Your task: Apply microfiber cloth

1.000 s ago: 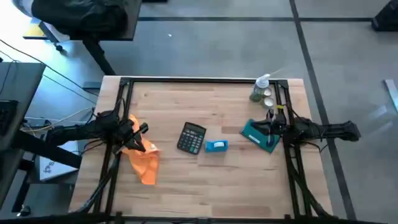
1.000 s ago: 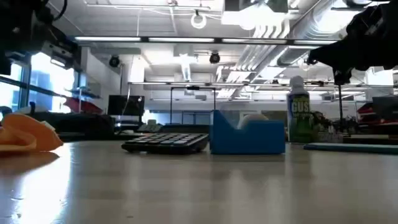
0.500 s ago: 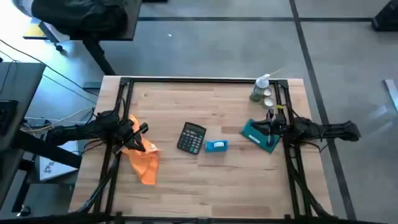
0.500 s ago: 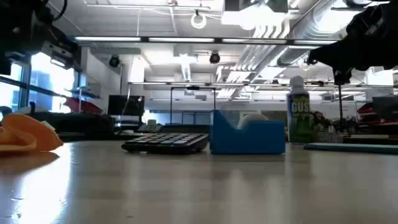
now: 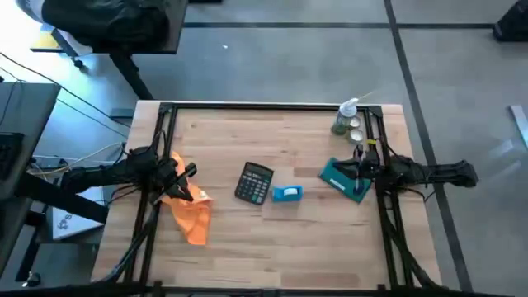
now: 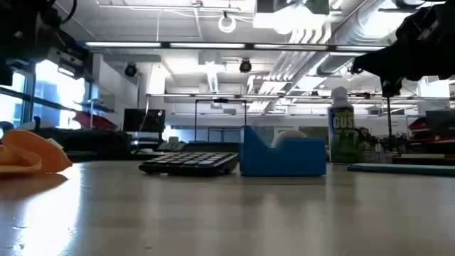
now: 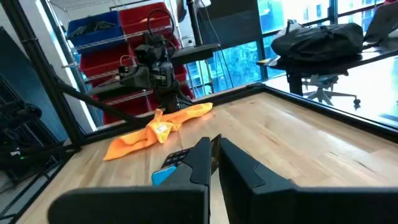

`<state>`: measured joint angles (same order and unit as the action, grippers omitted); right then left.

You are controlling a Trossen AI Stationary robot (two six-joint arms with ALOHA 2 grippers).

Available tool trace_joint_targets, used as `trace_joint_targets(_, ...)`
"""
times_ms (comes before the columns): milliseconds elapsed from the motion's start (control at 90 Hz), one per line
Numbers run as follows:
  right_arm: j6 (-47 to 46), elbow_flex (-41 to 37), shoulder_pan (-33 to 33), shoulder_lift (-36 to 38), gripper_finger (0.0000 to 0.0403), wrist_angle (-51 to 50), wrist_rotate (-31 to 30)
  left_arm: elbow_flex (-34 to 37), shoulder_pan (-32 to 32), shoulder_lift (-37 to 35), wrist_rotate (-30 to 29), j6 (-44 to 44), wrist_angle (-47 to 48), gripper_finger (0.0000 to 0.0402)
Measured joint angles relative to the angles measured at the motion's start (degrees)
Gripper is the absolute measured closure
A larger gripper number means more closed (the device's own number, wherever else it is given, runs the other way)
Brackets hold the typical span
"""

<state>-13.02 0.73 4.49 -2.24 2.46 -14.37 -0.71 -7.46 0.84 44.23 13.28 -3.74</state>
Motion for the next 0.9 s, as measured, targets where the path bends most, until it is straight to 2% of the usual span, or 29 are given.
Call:
trace_joint_targets(100, 0.00, 0.00, 0.00, 0.02, 0.0403, 0.02, 0.00, 0.00, 0.02, 0.00, -2.33, -5.24, -2.20, 0.0401)
trace_joint_targets(200, 0.00, 0.02, 0.00, 0.02, 0.0403, 0.02, 0.00, 0.00, 0.02, -0.01, -8.42, -10.38, -6.89, 0.0401)
trace_joint_targets(389, 0.00, 0.00, 0.00, 0.00, 0.0403, 0.00, -0.02, -0.04, 0.02, 0.00, -21.43, -13.91, -15.88, 0.0401)
trace_joint_targets(533, 0.00, 0.00, 0.00, 0.00, 0.0403, 0.02, 0.00, -0.04, 0.04, 0.05, -35.62, -8.38, -19.90, 0.0401)
trace_joint_targets(611, 0.00, 0.01, 0.00, 0.02, 0.0403, 0.02, -0.01, -0.04, 0.03, 0.64, -41.08, -7.36, -22.25, 0.0401)
trace_joint_targets(744, 0.00, 0.00, 0.00, 0.02, 0.0403, 0.02, 0.00, -0.04, 0.02, 2.86, -46.30, -7.95, -30.27, 0.0401)
trace_joint_targets(900, 0.00, 0.00, 0.00, 0.02, 0.0403, 0.00, -0.01, -0.07, 0.02, 6.24, -47.07, -8.40, -34.30, 0.0399)
